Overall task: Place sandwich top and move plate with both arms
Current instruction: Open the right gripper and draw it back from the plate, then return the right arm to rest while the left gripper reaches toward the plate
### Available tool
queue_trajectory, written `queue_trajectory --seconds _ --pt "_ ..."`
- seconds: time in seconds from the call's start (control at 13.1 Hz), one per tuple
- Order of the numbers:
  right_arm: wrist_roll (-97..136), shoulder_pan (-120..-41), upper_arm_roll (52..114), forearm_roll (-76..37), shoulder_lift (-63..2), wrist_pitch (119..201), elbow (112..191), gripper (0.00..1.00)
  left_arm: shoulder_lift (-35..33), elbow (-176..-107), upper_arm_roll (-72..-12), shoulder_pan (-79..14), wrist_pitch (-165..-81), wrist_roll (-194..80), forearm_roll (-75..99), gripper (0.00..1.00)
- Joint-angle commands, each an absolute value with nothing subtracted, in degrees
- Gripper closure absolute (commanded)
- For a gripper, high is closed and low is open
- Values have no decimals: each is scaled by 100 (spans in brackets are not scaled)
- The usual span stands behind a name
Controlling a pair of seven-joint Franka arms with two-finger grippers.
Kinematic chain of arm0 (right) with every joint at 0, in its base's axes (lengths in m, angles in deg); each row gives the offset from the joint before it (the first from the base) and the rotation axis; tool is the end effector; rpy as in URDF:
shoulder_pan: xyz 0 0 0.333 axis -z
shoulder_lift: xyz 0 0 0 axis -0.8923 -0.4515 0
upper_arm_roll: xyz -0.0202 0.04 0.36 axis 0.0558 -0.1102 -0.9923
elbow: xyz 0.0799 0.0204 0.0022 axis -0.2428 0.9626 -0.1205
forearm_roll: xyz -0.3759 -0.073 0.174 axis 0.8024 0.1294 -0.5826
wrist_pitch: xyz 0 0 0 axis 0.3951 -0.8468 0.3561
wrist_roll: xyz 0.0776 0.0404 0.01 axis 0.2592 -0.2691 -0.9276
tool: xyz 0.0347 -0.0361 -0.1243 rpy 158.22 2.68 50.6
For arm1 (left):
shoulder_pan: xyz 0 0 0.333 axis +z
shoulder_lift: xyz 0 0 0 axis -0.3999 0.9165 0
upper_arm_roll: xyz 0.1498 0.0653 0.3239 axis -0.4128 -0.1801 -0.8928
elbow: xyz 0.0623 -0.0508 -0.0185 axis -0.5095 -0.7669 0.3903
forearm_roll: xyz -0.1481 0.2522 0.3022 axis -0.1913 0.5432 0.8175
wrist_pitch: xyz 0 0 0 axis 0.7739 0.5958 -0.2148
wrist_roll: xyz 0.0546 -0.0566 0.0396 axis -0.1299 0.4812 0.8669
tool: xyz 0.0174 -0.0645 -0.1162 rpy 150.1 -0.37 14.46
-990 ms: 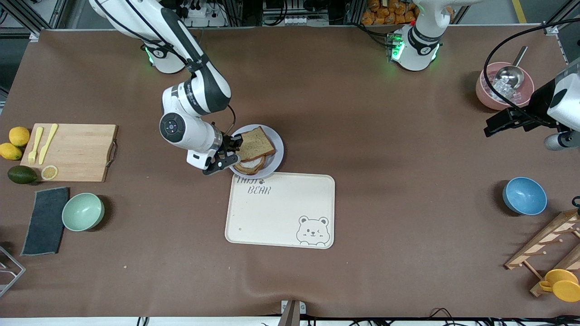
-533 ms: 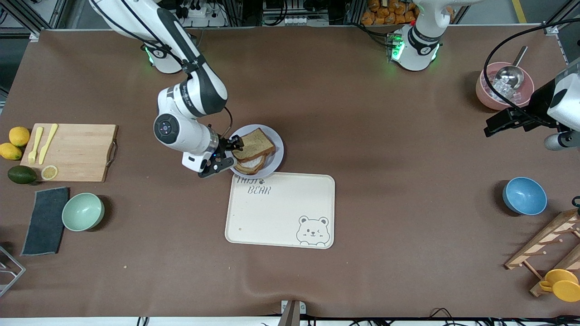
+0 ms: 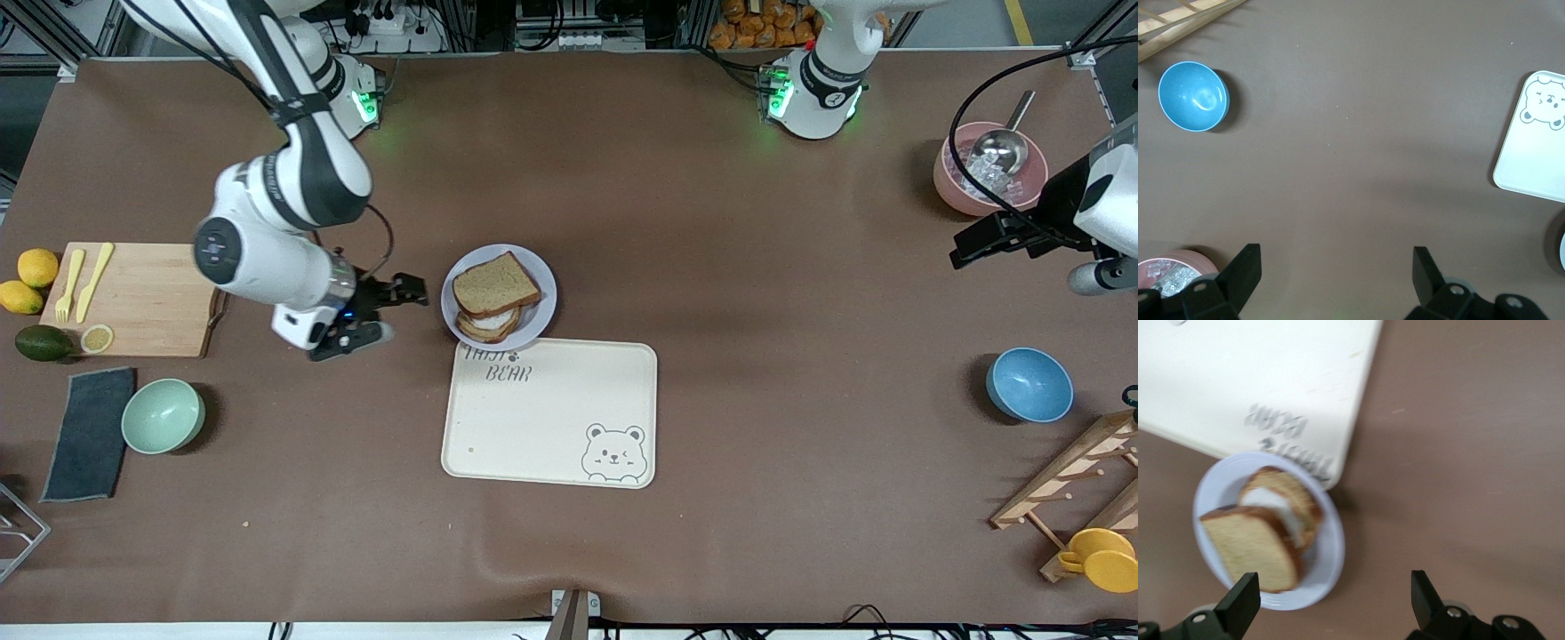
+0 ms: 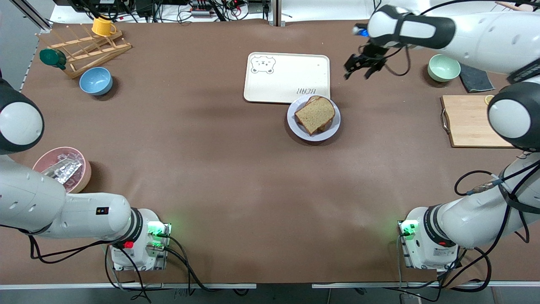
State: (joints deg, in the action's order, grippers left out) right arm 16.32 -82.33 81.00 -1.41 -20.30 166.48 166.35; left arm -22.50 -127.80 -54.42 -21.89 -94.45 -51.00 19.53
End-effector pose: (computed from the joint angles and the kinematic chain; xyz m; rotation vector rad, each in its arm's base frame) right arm 0.5911 0.1886 0.3463 -2.8671 -0.3365 0.1470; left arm 0.6045 -0.0424 0.6307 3.1079 0.2386 -0.0558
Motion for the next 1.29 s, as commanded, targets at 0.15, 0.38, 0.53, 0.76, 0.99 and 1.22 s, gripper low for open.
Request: queue_trajectory --seconds 0.15,0.38,0.53,0.76,0.99,1.22 --pt "1429 -6855 7996 857 -1388 16515 16721 0 -2246 -12730 -5408 -2181 -9372 -5028 2051 0" --pt "1410 -6484 8022 1541 -931 16147 16651 0 -2246 -12730 -5399 -2234 -9372 -5116 2016 0" --pt "1419 -6431 8031 1605 -876 15272 16057 0 -2246 -12730 -5399 -2269 -9372 -5107 2007 0" --pt "1454 -6272 7987 1605 -885 13960 15044 0 -2246 -12730 -5391 -2278 -9372 -5046 1937 0" --pt "1472 -6246 8005 1622 -894 12949 14280 0 -2132 -12738 -5391 -2296 -9372 -5125 1524 0" --pt "1446 -6210 8005 1815 -868 12718 14005 0 -1913 -12729 -5382 -2489 -9416 -5143 1297 0"
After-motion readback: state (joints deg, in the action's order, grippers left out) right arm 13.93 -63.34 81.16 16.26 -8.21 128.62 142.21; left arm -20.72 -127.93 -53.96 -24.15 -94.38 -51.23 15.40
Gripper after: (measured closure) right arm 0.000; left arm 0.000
